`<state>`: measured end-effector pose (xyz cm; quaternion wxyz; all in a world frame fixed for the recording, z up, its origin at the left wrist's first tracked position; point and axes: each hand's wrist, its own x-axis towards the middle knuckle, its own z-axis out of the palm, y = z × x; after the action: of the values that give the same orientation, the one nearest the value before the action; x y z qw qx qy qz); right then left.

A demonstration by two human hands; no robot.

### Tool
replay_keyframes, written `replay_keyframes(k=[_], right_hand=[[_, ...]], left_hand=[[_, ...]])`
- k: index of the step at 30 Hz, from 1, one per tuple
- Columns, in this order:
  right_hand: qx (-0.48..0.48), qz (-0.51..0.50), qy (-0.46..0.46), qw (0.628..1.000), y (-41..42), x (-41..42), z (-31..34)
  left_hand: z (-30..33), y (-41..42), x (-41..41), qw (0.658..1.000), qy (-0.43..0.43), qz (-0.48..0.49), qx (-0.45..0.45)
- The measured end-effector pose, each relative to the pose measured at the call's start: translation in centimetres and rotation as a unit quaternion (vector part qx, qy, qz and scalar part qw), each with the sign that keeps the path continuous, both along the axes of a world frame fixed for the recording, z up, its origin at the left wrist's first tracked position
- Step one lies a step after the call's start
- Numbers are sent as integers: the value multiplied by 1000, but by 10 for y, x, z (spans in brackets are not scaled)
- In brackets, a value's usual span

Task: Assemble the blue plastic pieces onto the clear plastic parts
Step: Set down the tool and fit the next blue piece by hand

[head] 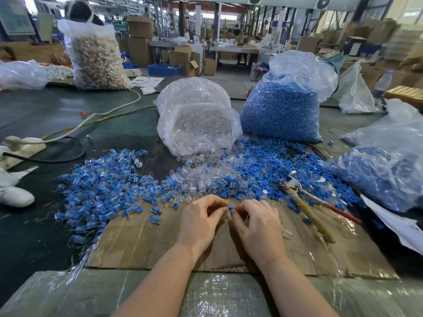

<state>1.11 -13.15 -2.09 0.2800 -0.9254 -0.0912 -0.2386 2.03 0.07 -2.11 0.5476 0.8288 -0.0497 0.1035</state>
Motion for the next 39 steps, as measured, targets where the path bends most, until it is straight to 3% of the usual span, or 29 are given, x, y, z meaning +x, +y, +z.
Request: replay_keyframes(k=[13,30,34,37,39], right_hand=[[39,41,-48,997,0,-2,3],[22,67,-49,996,-2,0,6],[4,-62,-45,997,-21,7,11],[-56,-219,61,972,-51,16,19],[-144,-302,179,925,-73,22,24]], left_hand=[[4,0,-1,996,42,-17,-73],[5,1,0,999,29,-17,-34],[4,2,0,998,35,-12,-41],[4,2,-1,998,38,-12,-44],[4,2,-1,999,34,-13,-39]])
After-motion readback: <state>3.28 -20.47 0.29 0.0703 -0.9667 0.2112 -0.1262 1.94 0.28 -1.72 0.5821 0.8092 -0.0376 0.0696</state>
